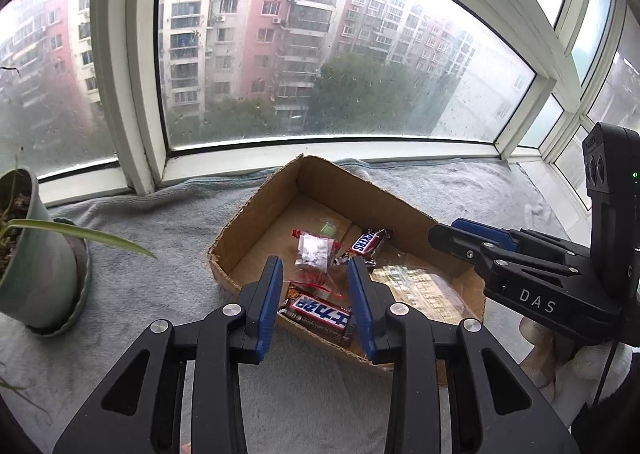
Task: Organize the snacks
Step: 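Carry both over the box and open both tools to drop them in, then move both tools back over the remaining snacks on the floor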
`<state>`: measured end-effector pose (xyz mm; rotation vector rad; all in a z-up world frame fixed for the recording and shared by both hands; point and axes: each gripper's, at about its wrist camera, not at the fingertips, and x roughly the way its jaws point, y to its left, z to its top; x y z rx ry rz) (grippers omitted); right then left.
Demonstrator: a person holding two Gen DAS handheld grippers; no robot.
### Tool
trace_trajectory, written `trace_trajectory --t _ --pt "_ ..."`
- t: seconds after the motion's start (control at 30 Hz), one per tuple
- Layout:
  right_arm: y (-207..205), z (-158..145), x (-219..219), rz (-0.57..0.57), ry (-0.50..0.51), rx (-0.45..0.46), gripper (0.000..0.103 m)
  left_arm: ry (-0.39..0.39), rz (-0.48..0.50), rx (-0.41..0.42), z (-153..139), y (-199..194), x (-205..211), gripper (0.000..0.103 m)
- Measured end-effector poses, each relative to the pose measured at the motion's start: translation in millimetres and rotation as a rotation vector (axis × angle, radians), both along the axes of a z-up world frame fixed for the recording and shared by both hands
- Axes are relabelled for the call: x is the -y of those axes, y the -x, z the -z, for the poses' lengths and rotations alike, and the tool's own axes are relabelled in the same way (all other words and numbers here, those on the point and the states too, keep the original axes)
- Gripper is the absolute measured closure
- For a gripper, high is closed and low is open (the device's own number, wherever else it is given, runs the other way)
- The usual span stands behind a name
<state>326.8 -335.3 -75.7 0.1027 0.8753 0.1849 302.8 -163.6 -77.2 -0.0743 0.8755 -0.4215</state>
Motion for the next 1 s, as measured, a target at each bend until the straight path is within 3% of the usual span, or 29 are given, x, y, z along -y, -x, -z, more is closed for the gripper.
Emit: trace_trajectory --t 0.03,0.07,0.27,0.57,0.63,1.0 --pt "4 -5 -2 -0.001 0.004 0.012 0.05 -0.001 0.0 0.007 -4 3 -1 0.071" --pt "8 -9 -4 -0.003 0.009 0.023 0.048 -0.003 0.001 0.016 -8 7 -3 0.071" --pt "35 -32 -15 -0.018 0.012 0.059 0.048 -0.012 0.0 0.06 -28 31 -17 0.071" --pt "86 -55 -42 -0.075 0.012 0.101 0.023 -0.012 -0.018 0.11 -56 76 -60 0.069" --pt "98 -58 -48 -0.097 0.009 0.108 0.022 -0.01 -0.028 0.122 -62 87 -74 0.058" --pt "146 -49 -91 -0.266 0.005 0.093 0.022 -0.044 -0.109 0.107 -54 145 -151 0.053"
